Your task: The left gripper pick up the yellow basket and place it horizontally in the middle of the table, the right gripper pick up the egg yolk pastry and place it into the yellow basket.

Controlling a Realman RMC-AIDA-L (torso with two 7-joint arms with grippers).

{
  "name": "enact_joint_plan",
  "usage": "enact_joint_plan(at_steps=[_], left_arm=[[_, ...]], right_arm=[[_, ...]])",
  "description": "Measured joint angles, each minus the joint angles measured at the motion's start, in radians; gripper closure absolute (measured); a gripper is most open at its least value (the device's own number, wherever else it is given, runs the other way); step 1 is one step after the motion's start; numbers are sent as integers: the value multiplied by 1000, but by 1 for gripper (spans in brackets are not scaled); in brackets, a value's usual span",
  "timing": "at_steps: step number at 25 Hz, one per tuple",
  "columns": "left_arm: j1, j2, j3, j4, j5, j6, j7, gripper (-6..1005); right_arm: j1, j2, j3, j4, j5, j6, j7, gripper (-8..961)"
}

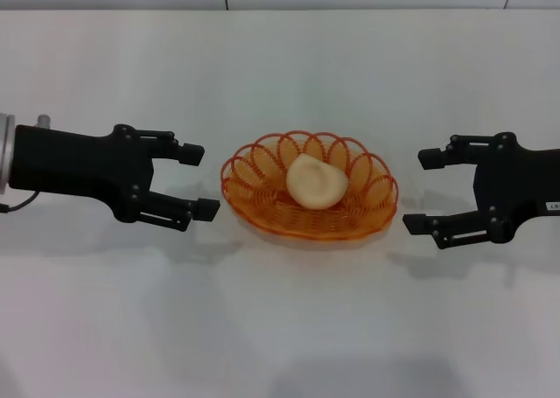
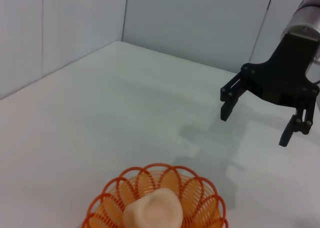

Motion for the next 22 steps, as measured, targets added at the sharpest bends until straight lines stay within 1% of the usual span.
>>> enact_joint_plan(at_steps=[13, 22], left_arm=[[4, 3, -23, -1, -10, 0, 1, 138], [1, 3, -23, 0, -11, 9, 3, 138]], right_arm=[[11, 0, -10, 0, -6, -13, 2, 108], [12, 0, -10, -3, -7, -13, 3, 108]])
